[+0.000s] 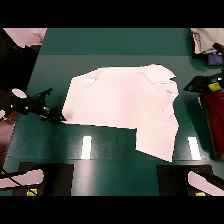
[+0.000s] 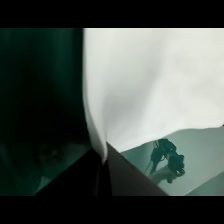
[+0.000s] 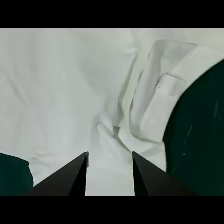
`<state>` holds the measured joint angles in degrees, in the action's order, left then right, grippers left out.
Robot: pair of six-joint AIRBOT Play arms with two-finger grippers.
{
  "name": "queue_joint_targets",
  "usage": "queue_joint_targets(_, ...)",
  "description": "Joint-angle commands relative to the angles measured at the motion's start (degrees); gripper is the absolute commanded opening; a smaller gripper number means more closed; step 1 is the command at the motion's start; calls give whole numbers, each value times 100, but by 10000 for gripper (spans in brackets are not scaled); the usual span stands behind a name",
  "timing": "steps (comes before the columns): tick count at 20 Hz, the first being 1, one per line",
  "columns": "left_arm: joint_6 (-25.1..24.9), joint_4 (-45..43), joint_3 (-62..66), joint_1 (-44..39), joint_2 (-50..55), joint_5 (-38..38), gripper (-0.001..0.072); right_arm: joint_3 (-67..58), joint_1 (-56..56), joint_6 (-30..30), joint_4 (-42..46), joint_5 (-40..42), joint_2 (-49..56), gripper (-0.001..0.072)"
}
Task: Fold the shirts.
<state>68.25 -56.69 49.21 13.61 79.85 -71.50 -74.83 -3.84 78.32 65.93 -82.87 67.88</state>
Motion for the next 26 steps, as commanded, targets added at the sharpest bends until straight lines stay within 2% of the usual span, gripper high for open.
queue_joint_targets(1,59,144,385,-24,-17,-166,23,356,-608,26,7,-374,-13,316)
queue_joint_targets(3,81,249,638,-24,-17,-247,23,1130,-1010,24,4,-289,-11,317)
queue_joint_targets(4,79,323,723,-24,-17,-291,23,1578,-1161,22,0,-122,-7,371)
queue_joint_targets(5,79,400,796,-24,-17,-313,23,2044,-1338,22,-2,63,28,459)
queue_joint_targets(7,76,525,883,-24,-17,-262,23,2802,-1657,-11,-151,385,173,459)
queue_joint_targets(11,79,529,960,-24,-22,-140,23,3556,-1873,-778,-1499,752,691,448)
queue_joint_targets(14,81,533,960,-24,-22,-157,23,3587,-1609,-833,-1530,1001,887,444)
queue_joint_targets(15,79,533,960,-24,-22,-164,23,3582,-1499,-839,-1530,1080,879,365)
queue_joint_targets(18,74,483,966,-22,-74,-219,22,3576,-1204,-1069,-1526,1115,645,19)
queue_joint_targets(22,136,85,1659,-22,-798,-127,22,2986,-1152,-1067,-1545,1141,-313,18)
queue_joint_targets(26,400,122,3394,-24,-1764,-87,24,1204,-1156,-997,-1838,1832,-1576,18)
